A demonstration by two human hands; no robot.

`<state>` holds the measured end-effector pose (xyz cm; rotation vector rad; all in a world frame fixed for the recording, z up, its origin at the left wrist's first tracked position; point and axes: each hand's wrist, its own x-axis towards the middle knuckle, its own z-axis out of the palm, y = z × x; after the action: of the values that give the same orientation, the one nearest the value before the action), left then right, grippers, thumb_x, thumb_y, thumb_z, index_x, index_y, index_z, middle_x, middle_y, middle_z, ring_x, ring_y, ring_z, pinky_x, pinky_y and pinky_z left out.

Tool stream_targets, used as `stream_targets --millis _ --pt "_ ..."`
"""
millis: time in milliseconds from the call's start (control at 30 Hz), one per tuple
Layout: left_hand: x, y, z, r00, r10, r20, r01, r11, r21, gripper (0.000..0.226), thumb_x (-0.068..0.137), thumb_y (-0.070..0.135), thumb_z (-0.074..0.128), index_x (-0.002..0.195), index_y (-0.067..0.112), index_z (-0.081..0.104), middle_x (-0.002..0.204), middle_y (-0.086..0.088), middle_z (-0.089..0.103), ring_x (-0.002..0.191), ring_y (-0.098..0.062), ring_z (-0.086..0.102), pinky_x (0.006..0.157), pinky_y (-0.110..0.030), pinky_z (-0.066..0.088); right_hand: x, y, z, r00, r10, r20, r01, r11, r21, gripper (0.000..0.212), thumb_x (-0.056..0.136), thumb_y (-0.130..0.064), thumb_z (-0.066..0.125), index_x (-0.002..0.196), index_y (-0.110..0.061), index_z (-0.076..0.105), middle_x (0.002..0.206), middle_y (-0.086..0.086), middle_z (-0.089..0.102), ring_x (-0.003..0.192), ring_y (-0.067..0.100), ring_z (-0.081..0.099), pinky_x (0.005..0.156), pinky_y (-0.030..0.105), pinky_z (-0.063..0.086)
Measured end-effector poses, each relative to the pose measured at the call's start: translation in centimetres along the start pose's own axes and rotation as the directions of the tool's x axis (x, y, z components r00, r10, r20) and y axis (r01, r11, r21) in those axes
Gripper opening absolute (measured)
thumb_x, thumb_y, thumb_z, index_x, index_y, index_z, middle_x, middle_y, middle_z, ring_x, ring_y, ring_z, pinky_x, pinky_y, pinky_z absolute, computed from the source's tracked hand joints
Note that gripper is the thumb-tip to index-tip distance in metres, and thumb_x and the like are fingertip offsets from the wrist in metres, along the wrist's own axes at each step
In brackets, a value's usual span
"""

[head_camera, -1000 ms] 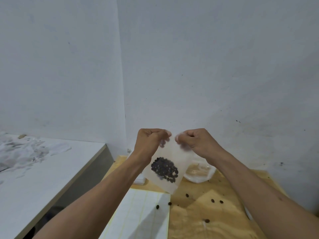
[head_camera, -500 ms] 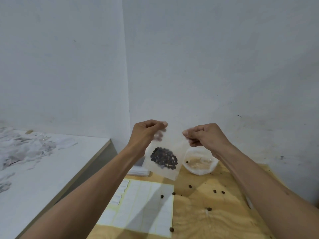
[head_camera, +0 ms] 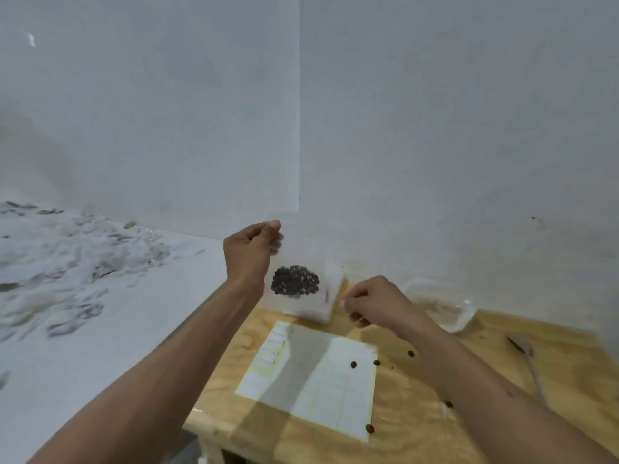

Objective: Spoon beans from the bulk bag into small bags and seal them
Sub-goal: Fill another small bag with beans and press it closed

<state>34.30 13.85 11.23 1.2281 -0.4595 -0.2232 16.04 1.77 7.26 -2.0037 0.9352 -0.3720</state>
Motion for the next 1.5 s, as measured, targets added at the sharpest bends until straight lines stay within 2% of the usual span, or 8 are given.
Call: stream_targets --millis 233,500,667,833,1000,1133,1300,1500 --pt "-0.3 -0.7 -3.5 0.993 -0.005 -0.119 0.002 1.0 -0.03 0.007 0.092 0.018 0.075 0.089 0.011 0.076 0.079 -0.006 0.074 0.068 -0.016 0.066 0.072 -0.027 0.06 2.4 -0.5 8.6 0.99 0.047 0.136 -0.03 0.992 -0.12 0.018 0.088 -0.009 0.069 0.076 0.004 0.071 0.073 0.022 0.071 0.059 0.024 0.066 0.064 0.038 0.062" --pt "1.8 -1.6 -3.5 0.996 0.018 -0.083 -0.016 1.0 0.026 0.008 0.09 0.02 0.077 0.087 0.013 0.077 0.078 -0.006 0.075 0.068 -0.017 0.068 0.072 -0.031 0.061 5.5 0.0 12.9 0.988 0.136 -0.078 -0.149 0.97 -0.192 0.03 0.082 -0.038 0.071 0.095 -0.012 0.071 0.089 0.007 0.073 0.079 0.029 0.071 0.065 0.033 0.057" --pt "2.6 -2.7 -2.1 0.998 -0.011 -0.065 0.012 1.0 0.006 0.007 0.09 0.017 0.076 0.086 0.012 0.077 0.076 -0.007 0.073 0.065 -0.018 0.065 0.069 -0.029 0.06 6.1 -0.4 13.6 0.978 0.17 -0.118 -0.189 0.966 -0.176 0.026 0.082 -0.032 0.068 0.1 -0.014 0.069 0.099 0.007 0.071 0.089 0.031 0.068 0.07 0.035 0.054" --pt "3.2 -3.3 -1.7 0.997 -0.022 -0.067 0.022 1.0 -0.002 0.009 0.091 0.018 0.075 0.089 0.01 0.076 0.078 -0.006 0.073 0.065 -0.016 0.065 0.07 -0.029 0.06 6.7 0.0 13.0 0.977 0.212 0.024 -0.21 0.976 -0.048 0.035 0.07 -0.037 0.071 0.092 -0.01 0.071 0.091 0.007 0.074 0.083 0.031 0.072 0.071 0.039 0.061" --pt "4.4 -2.9 -1.3 0.996 -0.03 -0.085 0.024 0.997 -0.067 0.015 0.097 0.019 0.069 0.099 0.004 0.071 0.085 -0.011 0.073 0.075 -0.018 0.072 0.075 -0.032 0.064 5.5 -1.6 9.3 0.945 0.2 0.259 -0.256 0.946 0.2 0.012 0.09 -0.003 0.068 0.079 0.001 0.064 0.072 0.017 0.058 0.057 0.023 0.059 0.055 0.032 0.052" --pt "4.5 -3.1 0.0 0.998 -0.063 -0.01 0.063 0.996 -0.064 0.025 0.1 0.02 0.064 0.11 -0.003 0.064 0.095 -0.019 0.076 0.087 -0.027 0.077 0.077 -0.036 0.064 4.4 -2.7 4.3 0.995 0.006 0.103 -0.031 0.971 0.239 0.009 0.085 -0.003 0.074 0.083 0.006 0.075 0.075 0.019 0.076 0.066 0.025 0.073 0.078 0.042 0.064" --pt "3.1 -4.0 3.6 0.98 -0.153 0.128 0.155 0.988 -0.012 0.018 0.099 0.02 0.065 0.103 0.002 0.069 0.086 -0.014 0.079 0.084 -0.032 0.077 0.079 -0.04 0.063 4.1 -4.2 -1.4 0.983 -0.13 -0.13 0.162 0.945 0.284 0.008 0.081 -0.005 0.08 0.087 -0.003 0.075 0.079 0.015 0.077 0.071 0.027 0.075 0.075 0.04 0.065" --pt "0.5 -3.2 7.9 0.95 -0.135 0.282 0.15 0.988 -0.03 0.015 0.1 0.018 0.064 0.099 0.004 0.071 0.078 -0.005 0.079 0.071 -0.012 0.075 0.061 -0.018 0.057 3.2 -3.8 -4.7 0.941 -0.192 -0.28 0.246 0.954 0.172 0.005 0.084 -0.014 0.08 0.087 -0.011 0.077 0.073 0.005 0.077 0.068 0.021 0.075 0.07 0.029 0.064"
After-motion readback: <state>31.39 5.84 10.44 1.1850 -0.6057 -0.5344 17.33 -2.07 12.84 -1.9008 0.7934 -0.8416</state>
